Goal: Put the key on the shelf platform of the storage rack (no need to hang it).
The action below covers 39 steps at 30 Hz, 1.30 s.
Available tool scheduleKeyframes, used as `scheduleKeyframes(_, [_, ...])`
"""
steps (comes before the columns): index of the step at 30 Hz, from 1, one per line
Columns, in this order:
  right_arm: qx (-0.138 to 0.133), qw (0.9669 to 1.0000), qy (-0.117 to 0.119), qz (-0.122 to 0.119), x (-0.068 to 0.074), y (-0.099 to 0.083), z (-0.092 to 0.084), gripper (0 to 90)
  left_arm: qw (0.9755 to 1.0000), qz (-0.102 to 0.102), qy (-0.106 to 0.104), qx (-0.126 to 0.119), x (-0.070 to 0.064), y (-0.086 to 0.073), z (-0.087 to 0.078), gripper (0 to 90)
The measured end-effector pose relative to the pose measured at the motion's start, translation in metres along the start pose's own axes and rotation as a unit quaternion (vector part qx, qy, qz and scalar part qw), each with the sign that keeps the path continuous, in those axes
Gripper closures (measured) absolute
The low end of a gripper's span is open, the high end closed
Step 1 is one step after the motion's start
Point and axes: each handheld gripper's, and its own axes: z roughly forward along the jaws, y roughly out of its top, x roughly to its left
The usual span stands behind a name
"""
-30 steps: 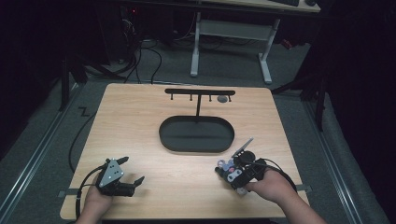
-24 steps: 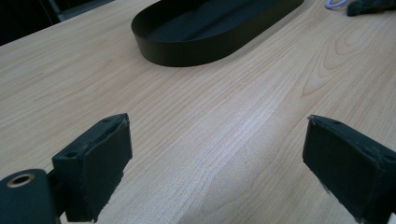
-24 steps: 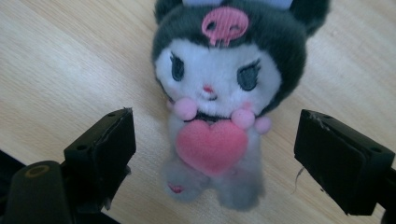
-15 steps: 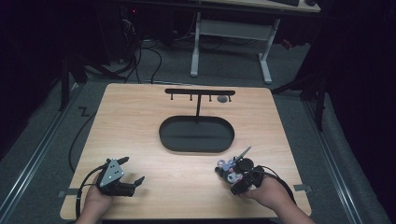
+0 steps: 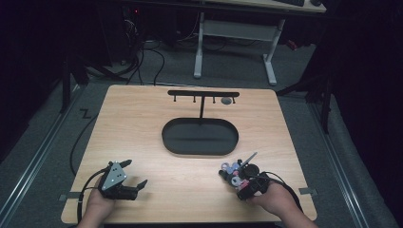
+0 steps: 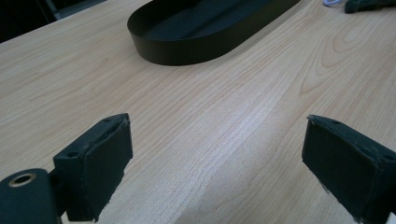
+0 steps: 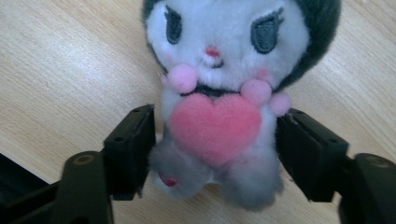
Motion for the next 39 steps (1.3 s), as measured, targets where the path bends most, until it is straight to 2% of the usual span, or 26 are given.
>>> scheduleKeyframes(1, [0.001, 1.0000, -0.001, -0.003, 0.001, 0.001, 0.000, 38.2, 1.0000, 0.000, 0.000, -0.001, 0.000, 0.000, 0.000, 9.1])
scheduleKeyframes(2, [0.001, 1.0000, -0.001, -0.003, 0.001, 0.001, 0.000, 38.2, 1.0000, 0.000, 0.000, -0.001, 0.000, 0.000, 0.000, 9.1])
scheduleKeyframes(3, [0.005, 0.9999, 0.004, -0.009, 0.001, 0.001, 0.001, 42.3, 1.0000, 0.000, 0.000, -0.001, 0.000, 0.000, 0.000, 9.2])
scheduleKeyframes(7, [0.011, 0.9998, 0.012, -0.015, 0.000, 0.003, -0.002, 46.3, 1.0000, 0.001, 0.000, -0.001, 0.000, 0.000, 0.000, 9.4])
scheduleKeyframes(11, [0.012, 0.9996, 0.016, -0.021, 0.001, 0.005, -0.007, 46.9, 1.0000, 0.000, 0.000, -0.002, 0.000, 0.000, 0.000, 9.6])
scheduleKeyframes(12, [0.010, 0.9994, 0.027, -0.019, 0.001, 0.007, -0.013, 47.0, 1.0000, 0.000, -0.001, -0.004, -0.001, 0.000, 0.001, 9.6])
scheduleKeyframes(18, [-0.013, 0.9996, 0.014, -0.023, -0.004, 0.016, -0.035, 47.1, 1.0000, 0.000, -0.002, -0.003, -0.001, 0.000, 0.001, 9.6])
scheduleKeyframes(20, [-0.022, 0.9996, 0.010, -0.011, -0.006, 0.020, -0.042, 47.1, 1.0000, 0.001, -0.002, -0.003, -0.001, 0.000, 0.001, 9.6])
scheduleKeyframes(24, [-0.034, 0.9994, 0.006, -0.008, -0.008, 0.028, -0.051, 47.1, 1.0000, 0.002, -0.001, -0.004, -0.002, 0.000, 0.000, 9.6])
scheduleKeyframes(32, [-0.049, 0.9987, 0.001, -0.011, -0.012, 0.048, -0.054, 47.1, 1.0000, 0.004, -0.002, -0.003, -0.002, -0.001, -0.001, 9.6])
scheduleKeyframes(39, [-0.062, 0.9980, 0.013, -0.008, -0.011, 0.060, -0.058, 47.1, 1.0000, 0.003, -0.002, -0.004, -0.002, -0.004, -0.003, 9.6])
